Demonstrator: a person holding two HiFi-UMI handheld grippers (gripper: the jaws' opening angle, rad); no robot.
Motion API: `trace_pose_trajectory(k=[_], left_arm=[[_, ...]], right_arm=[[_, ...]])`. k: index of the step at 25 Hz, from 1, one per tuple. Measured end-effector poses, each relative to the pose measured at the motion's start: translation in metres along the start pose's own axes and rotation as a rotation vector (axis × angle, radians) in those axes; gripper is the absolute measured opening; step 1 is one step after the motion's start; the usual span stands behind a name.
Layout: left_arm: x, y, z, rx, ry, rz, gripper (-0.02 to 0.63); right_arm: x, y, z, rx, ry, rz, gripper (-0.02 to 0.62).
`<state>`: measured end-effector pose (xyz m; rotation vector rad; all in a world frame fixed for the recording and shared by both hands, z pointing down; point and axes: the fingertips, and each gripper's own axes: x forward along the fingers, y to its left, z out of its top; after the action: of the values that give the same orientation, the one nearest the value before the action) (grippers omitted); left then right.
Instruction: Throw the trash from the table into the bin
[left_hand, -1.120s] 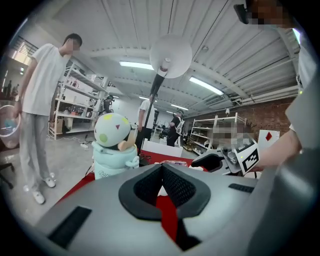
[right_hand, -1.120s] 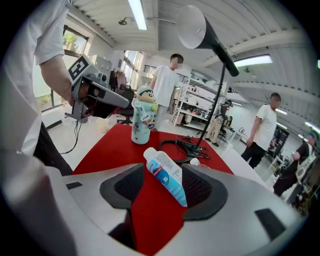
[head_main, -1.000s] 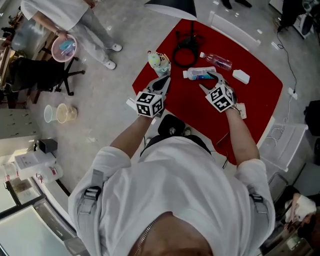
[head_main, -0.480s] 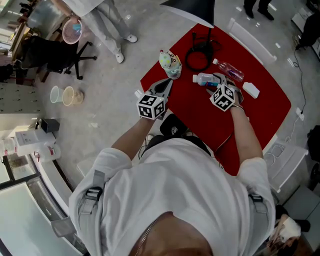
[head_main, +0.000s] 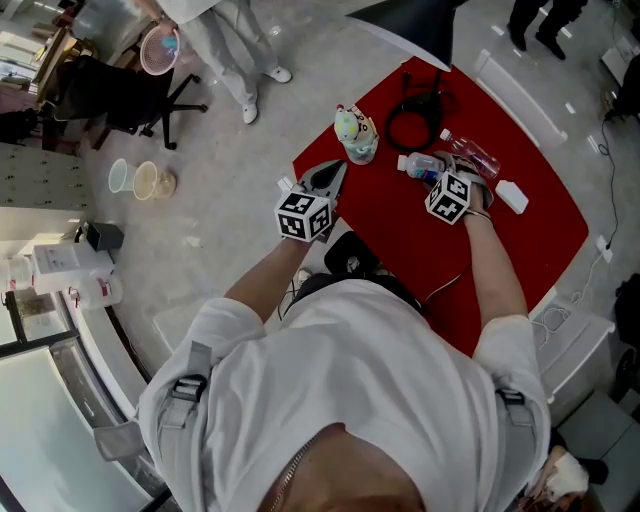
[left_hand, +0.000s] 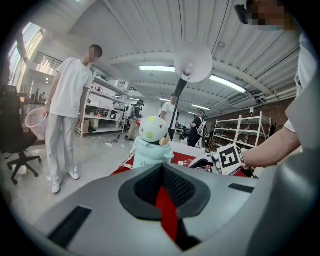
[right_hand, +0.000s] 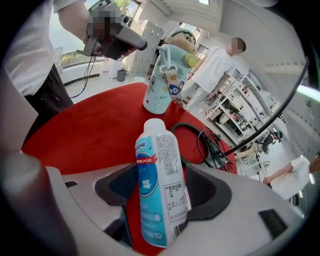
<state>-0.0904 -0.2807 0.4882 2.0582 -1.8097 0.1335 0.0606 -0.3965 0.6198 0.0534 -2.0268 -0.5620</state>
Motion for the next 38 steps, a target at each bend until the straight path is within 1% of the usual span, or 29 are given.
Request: trace_pose_trajectory(k=[6, 8, 14, 19, 24, 28, 32, 38], left_arm=[[-0.004, 0.005, -0.002, -0.01, 0.0, 0.004, 0.009], [-0.005, 0.006, -0.001, -0.01, -0.001, 0.001, 0.009], [-0.009, 0.008, 0.0, -0.008, -0.006, -0.019, 0.009], [-0.017, 0.013, 0.008, -0.002, -0.025, -0.048, 0.009], [-0.032, 0.028, 0.02, 0.006, -0.06, -0.078, 0.009], [-0.047, 0.043, 0.034, 0.018, -0.089, -0.116, 0.009], [-0.071, 0.058, 0.042, 0.033, -0.105, -0.165, 0.009], [-0.105, 0.075, 0.042, 0.054, -0.108, -0.241, 0.009]], right_arm=[[0.002, -0.002, 0.0, -0.02, 0.034, -0.031, 0.296], [-0.001, -0.001, 0.0, -0.013, 0.039, -0.041, 0.291], [-0.022, -0.007, 0.005, 0.078, 0.003, -0.116, 0.288], [-0.05, -0.009, 0.014, 0.195, -0.036, -0.209, 0.288], [-0.08, -0.006, 0.038, 0.299, -0.08, -0.309, 0.288], [-0.108, 0.001, 0.066, 0.395, -0.118, -0.386, 0.288], [-0.129, 0.022, 0.101, 0.49, -0.152, -0.448, 0.288], [-0.139, 0.065, 0.15, 0.559, -0.157, -0.497, 0.288]])
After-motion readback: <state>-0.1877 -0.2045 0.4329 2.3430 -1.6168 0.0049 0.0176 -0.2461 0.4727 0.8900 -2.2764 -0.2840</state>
